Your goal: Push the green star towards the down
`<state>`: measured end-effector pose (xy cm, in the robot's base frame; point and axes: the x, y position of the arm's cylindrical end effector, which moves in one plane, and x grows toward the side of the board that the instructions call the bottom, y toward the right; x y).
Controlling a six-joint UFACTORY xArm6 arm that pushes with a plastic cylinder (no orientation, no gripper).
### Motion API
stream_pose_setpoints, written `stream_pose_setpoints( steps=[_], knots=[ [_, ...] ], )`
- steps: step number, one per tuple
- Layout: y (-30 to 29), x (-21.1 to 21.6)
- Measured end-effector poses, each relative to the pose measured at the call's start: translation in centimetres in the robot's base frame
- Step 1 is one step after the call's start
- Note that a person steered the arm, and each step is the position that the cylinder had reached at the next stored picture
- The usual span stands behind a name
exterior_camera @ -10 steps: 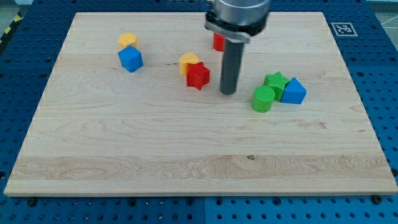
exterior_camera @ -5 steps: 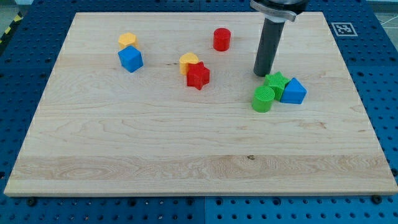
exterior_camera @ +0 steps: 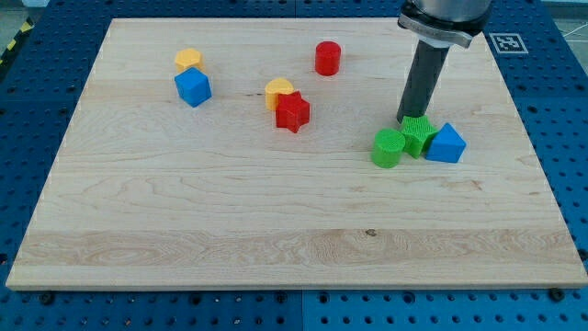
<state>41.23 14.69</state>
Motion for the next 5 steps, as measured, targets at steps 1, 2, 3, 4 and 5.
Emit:
stream_pose_setpoints(
  steps=[1,2,3,4,5],
  knots=[
    [0.0,0.2],
    [0.0,0.4],
    [0.3,0.6],
    [1.2,1.3],
    [1.3,2.1]
  ],
)
